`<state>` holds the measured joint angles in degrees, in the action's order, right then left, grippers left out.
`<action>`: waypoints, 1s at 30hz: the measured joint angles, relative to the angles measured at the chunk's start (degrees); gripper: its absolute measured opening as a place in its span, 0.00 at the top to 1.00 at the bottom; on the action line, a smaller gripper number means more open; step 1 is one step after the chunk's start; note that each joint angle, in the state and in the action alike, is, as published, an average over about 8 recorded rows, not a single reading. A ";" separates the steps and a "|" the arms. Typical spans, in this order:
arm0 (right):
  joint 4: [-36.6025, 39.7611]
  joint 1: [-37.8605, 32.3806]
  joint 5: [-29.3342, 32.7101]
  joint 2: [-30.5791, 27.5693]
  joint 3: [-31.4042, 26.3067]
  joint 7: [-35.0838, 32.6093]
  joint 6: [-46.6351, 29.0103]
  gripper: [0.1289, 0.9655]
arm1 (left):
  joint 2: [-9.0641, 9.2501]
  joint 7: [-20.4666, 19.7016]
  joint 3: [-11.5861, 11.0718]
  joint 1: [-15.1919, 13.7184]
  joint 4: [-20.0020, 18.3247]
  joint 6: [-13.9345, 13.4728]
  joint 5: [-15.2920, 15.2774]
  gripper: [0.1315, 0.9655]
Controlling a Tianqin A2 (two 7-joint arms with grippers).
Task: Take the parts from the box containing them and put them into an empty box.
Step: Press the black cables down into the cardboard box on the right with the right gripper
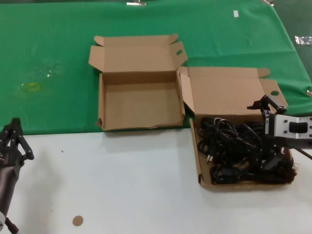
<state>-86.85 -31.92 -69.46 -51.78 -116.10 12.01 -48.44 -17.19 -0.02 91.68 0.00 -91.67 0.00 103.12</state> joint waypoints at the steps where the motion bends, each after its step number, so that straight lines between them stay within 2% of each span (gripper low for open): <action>1: 0.52 -0.27 0.54 0.43 0.00 -0.18 -0.14 0.01 | 0.00 0.00 0.00 0.00 0.00 0.00 0.00 0.98; 7: 3.04 -1.58 2.85 2.64 0.05 -1.09 -1.23 0.01 | 0.00 -0.01 0.00 0.00 0.00 0.00 -0.01 0.98; 16: 3.66 -2.02 4.11 4.00 0.26 -1.66 -3.48 0.10 | 0.00 -0.01 0.00 0.00 0.00 0.00 -0.01 0.98; 25: 2.61 -1.56 4.55 4.37 0.74 -2.39 -4.88 0.28 | 0.00 -0.01 0.00 0.00 0.00 0.00 -0.01 0.98; 30: 1.75 -1.00 4.63 4.36 1.29 -2.25 -5.23 0.44 | 0.00 -0.01 0.00 0.00 0.00 0.00 -0.01 0.98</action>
<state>-85.10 -32.93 -64.84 -47.42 -114.81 9.76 -53.66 -17.19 -0.03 91.68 0.00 -91.67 0.00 103.11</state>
